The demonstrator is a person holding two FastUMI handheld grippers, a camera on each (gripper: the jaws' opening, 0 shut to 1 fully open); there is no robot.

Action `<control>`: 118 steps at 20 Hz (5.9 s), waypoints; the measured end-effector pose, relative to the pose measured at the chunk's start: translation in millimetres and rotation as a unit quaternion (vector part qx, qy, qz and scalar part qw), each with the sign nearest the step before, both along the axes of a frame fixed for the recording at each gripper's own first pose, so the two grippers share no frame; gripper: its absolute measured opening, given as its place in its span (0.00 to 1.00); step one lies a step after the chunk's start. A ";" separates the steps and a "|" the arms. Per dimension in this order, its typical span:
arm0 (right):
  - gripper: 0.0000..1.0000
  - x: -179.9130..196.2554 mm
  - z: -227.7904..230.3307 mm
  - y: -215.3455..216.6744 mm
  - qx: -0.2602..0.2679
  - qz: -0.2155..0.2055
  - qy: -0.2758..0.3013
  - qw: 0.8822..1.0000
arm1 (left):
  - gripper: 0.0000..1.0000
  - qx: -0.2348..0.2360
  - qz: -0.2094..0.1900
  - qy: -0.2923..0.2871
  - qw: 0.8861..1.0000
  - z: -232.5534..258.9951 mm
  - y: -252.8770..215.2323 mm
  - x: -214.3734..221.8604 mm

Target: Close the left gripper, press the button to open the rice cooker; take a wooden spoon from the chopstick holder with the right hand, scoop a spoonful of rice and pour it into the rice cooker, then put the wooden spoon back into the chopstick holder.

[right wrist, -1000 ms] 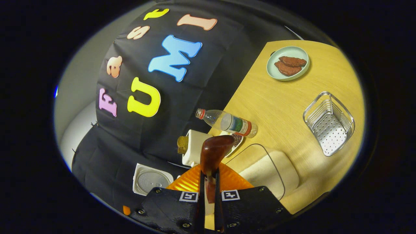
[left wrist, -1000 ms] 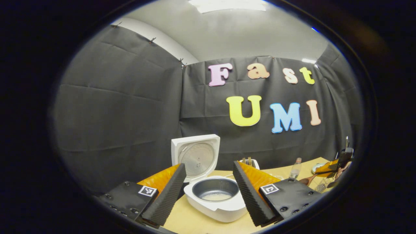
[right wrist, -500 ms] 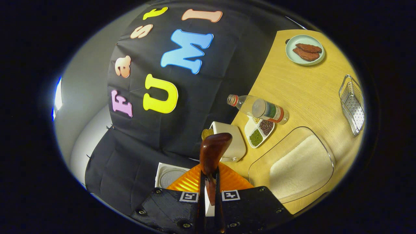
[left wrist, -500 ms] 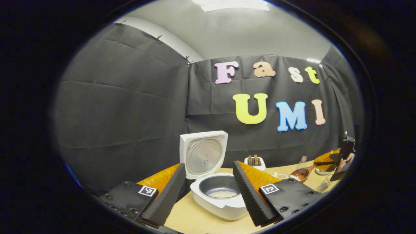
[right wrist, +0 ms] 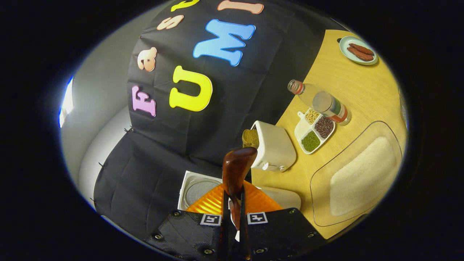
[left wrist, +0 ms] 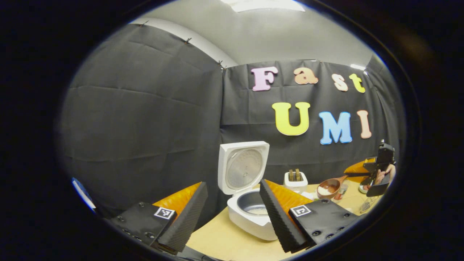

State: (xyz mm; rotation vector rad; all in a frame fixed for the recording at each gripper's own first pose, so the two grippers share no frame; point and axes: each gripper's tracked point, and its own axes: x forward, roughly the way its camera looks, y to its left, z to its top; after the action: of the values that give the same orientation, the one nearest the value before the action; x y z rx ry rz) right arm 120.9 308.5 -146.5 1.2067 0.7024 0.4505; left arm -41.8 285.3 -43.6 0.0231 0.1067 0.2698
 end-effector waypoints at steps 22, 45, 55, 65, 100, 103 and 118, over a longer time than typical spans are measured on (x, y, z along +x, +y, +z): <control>0.11 25.5 -16.7 190.3 -0.105 0.124 -0.072 0.984 | 0.99 -0.022 0.099 0.035 0.994 -30.5 79.2 -60.8; 0.11 -10.7 -24.8 234.5 -0.421 0.204 -0.380 0.798 | 0.99 -0.028 0.101 0.034 0.994 -36.3 80.8 -58.4; 0.12 -14.2 -6.9 232.1 -0.516 0.189 -0.500 0.669 | 0.99 -0.037 0.111 0.035 0.993 -42.9 87.9 -63.6; 0.12 -2.0 0.1 207.5 -0.372 0.167 -0.339 0.848 | 0.99 -0.040 0.102 0.025 0.994 -29.0 80.4 -64.7; 0.11 25.1 40.8 -196.1 -0.357 -0.103 -0.182 0.910 | 0.99 -0.012 -0.120 -0.027 0.992 40.3 -168.4 56.5; 0.12 19.3 29.3 -228.9 -0.368 -0.118 -0.167 0.907 | 0.97 -0.010 -0.134 -0.029 0.990 42.4 -191.1 65.6; 0.11 -21.6 -50.8 -333.4 -0.454 -0.131 -0.077 0.878 | 0.97 0.003 -0.185 -0.022 0.983 40.2 -269.1 79.4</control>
State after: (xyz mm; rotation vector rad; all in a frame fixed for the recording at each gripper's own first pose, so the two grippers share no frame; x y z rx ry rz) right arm 99.3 -24.9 -197.3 0.3508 0.4976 -0.0408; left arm 37.6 16.2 -3.4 0.0423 0.0566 -0.1008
